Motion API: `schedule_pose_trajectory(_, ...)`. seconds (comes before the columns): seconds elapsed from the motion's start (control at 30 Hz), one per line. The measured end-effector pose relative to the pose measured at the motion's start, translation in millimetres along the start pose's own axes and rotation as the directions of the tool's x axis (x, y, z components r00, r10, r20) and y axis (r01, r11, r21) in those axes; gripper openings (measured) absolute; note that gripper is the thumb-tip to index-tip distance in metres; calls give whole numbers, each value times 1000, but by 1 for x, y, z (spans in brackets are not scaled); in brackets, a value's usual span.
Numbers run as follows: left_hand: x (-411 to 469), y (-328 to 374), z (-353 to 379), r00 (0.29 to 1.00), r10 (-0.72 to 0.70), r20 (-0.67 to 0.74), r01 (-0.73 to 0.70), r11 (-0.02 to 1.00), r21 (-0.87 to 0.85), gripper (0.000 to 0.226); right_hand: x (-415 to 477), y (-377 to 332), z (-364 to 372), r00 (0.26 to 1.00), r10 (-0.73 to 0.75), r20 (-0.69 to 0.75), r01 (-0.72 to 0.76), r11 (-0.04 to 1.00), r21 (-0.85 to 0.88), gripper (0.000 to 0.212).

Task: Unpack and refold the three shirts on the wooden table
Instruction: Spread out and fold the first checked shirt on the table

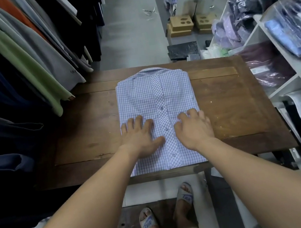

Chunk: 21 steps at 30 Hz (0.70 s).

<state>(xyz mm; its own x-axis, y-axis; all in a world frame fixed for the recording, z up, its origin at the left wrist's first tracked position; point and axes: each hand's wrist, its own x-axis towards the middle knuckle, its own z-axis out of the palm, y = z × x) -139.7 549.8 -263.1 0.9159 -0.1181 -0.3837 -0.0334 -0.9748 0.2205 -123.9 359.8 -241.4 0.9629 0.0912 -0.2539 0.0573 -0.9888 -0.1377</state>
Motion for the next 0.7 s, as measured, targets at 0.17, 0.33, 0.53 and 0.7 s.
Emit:
schedule_pose_trajectory(0.17,40,10,-12,981,-3,-195,4,1000,5,68,32,-13,4,991,-129,18,129,992,7,61)
schedule_pose_trajectory(0.33,60,-10,11,989,19,-147,-11,999,51,73,45,-2,33,981,-126,147,131,991,-25,65)
schedule_pose_trajectory(0.53,71,-2,-9,942,-15,-336,26,999,26,63,66,-5,11,973,-202,-114,190,976,-110,52)
schedule_pose_trajectory(0.7,108,-1,-24,956,-14,-294,18,1000,11,62,116,-10,-11,984,-179,-13,178,983,-52,58)
